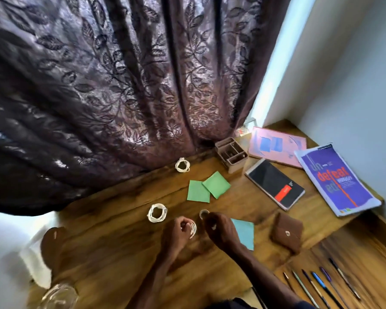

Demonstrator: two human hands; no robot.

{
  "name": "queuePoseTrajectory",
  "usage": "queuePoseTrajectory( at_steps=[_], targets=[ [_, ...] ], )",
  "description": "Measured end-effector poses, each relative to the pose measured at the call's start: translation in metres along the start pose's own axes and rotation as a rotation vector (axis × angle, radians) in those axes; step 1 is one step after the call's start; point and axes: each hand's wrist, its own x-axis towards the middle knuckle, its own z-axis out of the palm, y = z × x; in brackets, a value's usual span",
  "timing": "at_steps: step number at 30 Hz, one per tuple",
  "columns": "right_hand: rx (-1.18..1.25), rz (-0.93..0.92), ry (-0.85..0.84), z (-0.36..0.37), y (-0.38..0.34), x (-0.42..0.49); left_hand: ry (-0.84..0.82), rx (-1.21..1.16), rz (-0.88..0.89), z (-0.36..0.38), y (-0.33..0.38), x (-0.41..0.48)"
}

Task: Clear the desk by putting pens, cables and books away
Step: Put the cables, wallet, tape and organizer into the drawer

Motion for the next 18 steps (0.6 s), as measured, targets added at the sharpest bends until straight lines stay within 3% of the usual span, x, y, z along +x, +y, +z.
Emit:
queuePoseTrajectory(
  at_steps=[6, 9, 13, 18],
  targets=[
    [-0.086, -0.076, -0.136, 0.025, -0.022, 0.019, 0.231, -0.251, -0.097, -0.004, -0.017, 0.018],
    [-0.227, -0.113, -0.242, 0.047, -0.032, 0.031, 0.282, -0.028, -0.04, -0.018, -0.033, 0.023],
    [-0.4, -0.124, -0.392, 0.074, -0.034, 0.038, 0.207, 0.342, 0.03, -0.028, -0.054, 0.034],
    [-0.443, -0.065, -0.426, 0.08, -0.032, 0.047, 0.133, 0.592, 0.099, -0.033, -0.065, 0.05]
  ],
)
